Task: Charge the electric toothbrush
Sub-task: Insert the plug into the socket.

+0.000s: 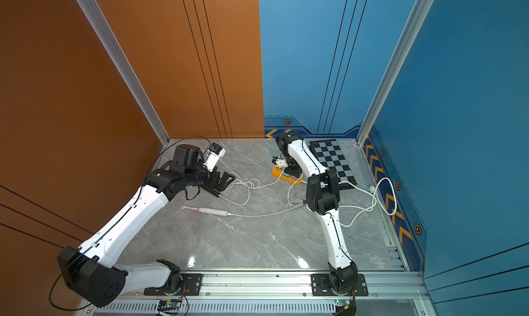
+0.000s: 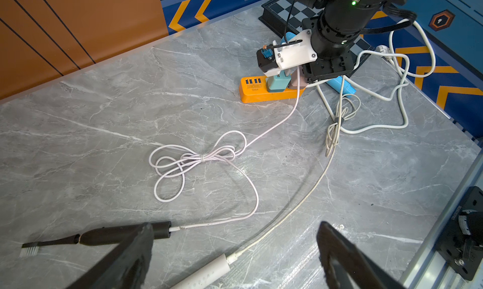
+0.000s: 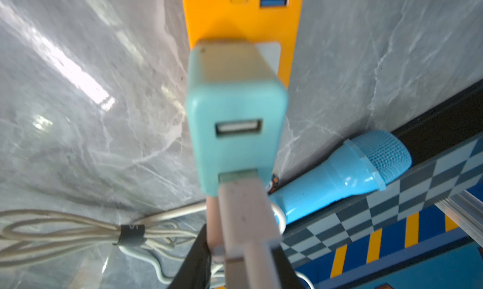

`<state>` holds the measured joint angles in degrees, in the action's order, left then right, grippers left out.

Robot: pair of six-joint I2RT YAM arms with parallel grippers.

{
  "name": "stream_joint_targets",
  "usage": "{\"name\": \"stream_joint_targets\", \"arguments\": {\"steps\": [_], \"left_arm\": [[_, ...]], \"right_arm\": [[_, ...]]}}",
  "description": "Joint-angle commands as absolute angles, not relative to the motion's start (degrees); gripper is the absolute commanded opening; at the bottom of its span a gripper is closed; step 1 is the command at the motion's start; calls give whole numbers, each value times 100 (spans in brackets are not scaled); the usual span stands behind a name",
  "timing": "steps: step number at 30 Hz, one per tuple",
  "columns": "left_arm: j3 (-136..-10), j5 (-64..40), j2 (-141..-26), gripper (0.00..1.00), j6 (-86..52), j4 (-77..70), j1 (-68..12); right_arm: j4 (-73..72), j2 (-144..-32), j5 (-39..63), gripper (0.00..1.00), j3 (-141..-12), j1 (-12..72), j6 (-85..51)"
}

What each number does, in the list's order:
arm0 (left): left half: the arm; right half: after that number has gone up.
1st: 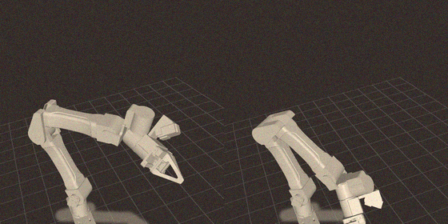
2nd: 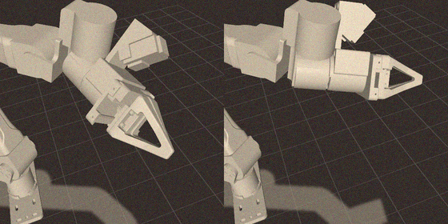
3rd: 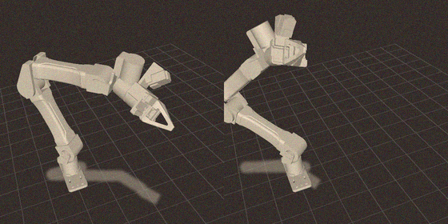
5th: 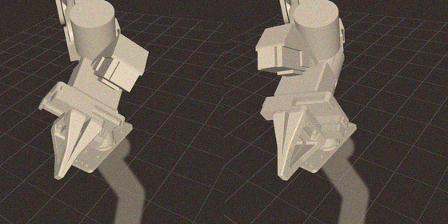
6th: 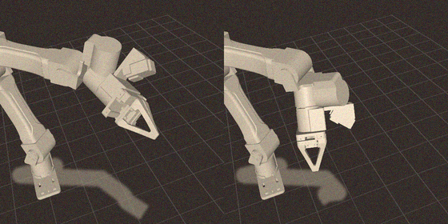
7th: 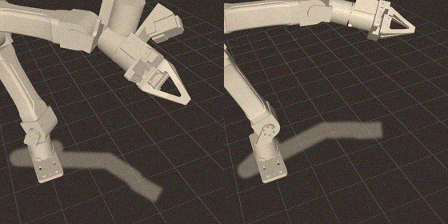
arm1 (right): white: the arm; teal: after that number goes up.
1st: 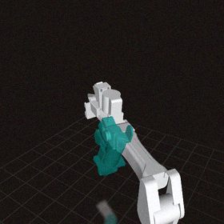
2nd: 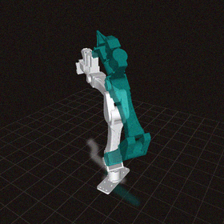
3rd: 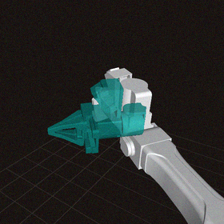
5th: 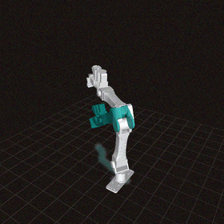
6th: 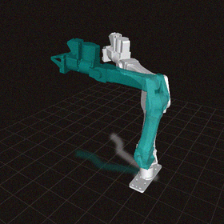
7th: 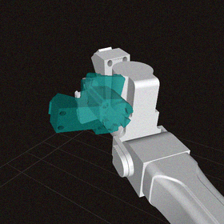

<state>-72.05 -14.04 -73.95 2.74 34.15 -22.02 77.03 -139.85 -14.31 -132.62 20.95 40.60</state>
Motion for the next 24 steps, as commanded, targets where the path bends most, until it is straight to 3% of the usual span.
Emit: {"name": "stream_joint_targets", "arguments": {"steps": [1,3,5,8,14,15,16,17,21,24], "left_arm": [[-7164,-1568,-7430,98,176,3492,-2153],[-7158,-1557,-7410,98,178,3491,-2149],[-7154,-1546,-7419,98,186,3497,-2153],[-7150,-1561,-7420,98,193,3497,-2150],[-7157,-1541,-7446,98,191,3498,-2144],[-7154,-1538,-7450,98,185,3497,-2145],[-7158,-1552,-7453,98,178,3495,-2145],[-7167,-1553,-7455,98,161,3498,-2145],[-7228,-1481,-7456,98,7,3489,-2151],[-7334,-847,-7512,98,-420,3452,-2193]], "right_arm": [[6086,-14883,-1233,37,-13102,2021,4008],[6085,-14922,-1166,34,-13133,2015,4008],[6082,-14930,-1091,23,-13111,2014,3992],[6107,-14932,-1140,22,-13047,2021,3997],[6128,-14287,-608,48,-13006,1937,3739],[6118,-14138,-571,56,-13004,1926,3699],[6118,-14019,-569,76,-13011,1914,3678],[6117,-13882,-571,88,-13014,1897,3661],[6133,-13445,-552,96,-12949,1855,3593],[6110,-12955,-145,97,-12760,1727,3352]]}}
